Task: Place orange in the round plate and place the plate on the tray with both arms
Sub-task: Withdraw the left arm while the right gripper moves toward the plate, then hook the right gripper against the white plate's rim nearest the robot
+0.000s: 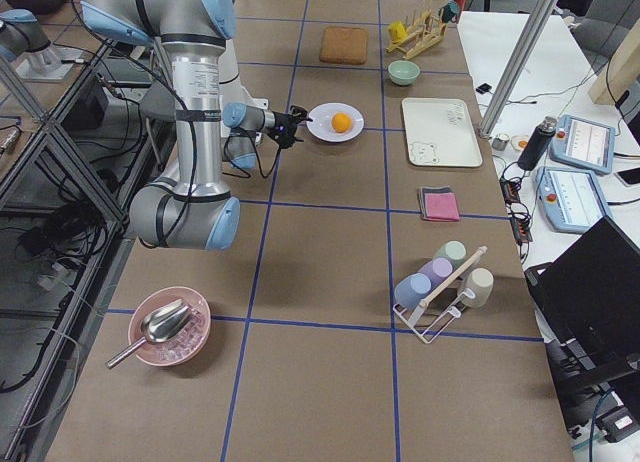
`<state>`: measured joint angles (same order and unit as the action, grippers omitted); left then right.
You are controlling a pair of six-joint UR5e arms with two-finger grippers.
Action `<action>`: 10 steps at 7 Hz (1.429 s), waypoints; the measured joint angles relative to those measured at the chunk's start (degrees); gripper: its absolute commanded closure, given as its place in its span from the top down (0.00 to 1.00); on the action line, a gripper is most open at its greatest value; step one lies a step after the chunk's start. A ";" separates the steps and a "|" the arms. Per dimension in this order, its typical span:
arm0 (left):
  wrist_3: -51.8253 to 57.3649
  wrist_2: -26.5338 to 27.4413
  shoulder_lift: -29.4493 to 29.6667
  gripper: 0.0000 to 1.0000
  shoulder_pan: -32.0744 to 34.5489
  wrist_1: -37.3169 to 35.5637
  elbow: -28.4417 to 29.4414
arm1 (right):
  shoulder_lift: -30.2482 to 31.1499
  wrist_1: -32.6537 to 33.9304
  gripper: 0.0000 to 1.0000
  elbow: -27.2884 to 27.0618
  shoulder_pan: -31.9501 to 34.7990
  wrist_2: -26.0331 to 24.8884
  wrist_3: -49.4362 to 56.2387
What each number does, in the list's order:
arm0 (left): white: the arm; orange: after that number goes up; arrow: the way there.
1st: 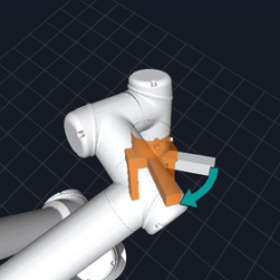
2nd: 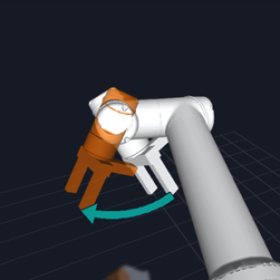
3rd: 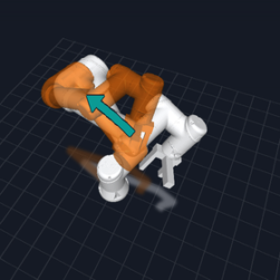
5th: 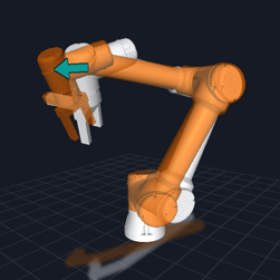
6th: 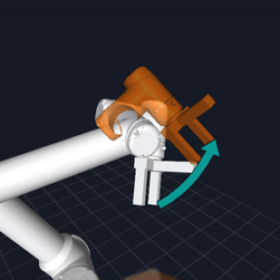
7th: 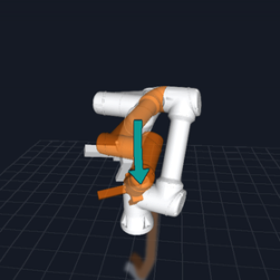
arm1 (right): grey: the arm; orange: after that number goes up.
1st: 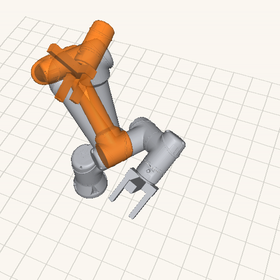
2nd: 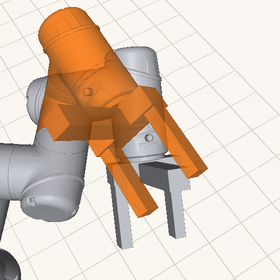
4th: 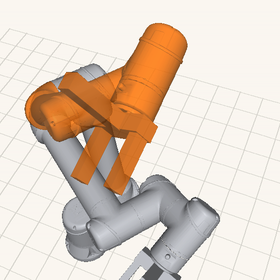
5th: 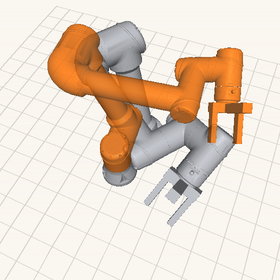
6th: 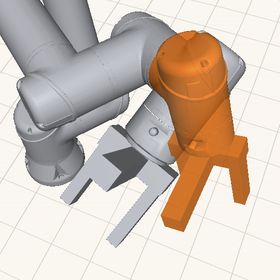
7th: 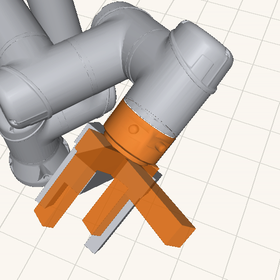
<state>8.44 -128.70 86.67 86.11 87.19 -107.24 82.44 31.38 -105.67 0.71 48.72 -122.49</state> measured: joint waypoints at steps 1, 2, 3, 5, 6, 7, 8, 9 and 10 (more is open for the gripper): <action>0.02 -0.28 -0.28 0.99 0.01 0.00 0.03 | -1.67 2.84 0.78 0.72 0.44 0.09 -0.37; 0.06 -0.37 -0.42 0.99 0.02 0.00 0.07 | -3.32 4.07 0.73 2.56 0.95 0.19 -0.59; 0.08 -0.40 -0.48 0.99 0.02 0.00 0.12 | -5.94 4.48 0.65 5.63 1.80 0.46 -0.82; 0.09 -0.41 -0.66 0.99 0.00 0.00 0.13 | -9.85 4.68 0.57 10.18 3.30 1.01 -3.12; 0.09 -0.41 -0.69 0.99 -0.01 0.00 0.13 | -10.68 4.69 0.52 10.98 3.56 1.19 -3.95; 0.07 -0.41 -0.71 0.99 -0.04 0.00 0.15 | -11.56 4.72 0.49 11.51 3.71 1.28 -4.68; 0.03 -0.41 -0.71 0.99 -0.05 0.02 0.18 | -12.29 4.74 0.49 12.17 3.90 1.34 -5.30; 0.01 -0.41 -0.71 0.99 -0.06 0.06 0.18 | -12.64 4.74 0.49 12.88 4.05 1.35 -5.59; 0.01 -0.41 -0.72 0.99 -0.06 0.08 0.19 | -12.77 4.75 0.50 13.52 4.15 1.32 -5.69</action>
<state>8.44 -129.11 85.96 86.05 87.26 -107.05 69.67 36.12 -92.15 4.86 50.04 -128.18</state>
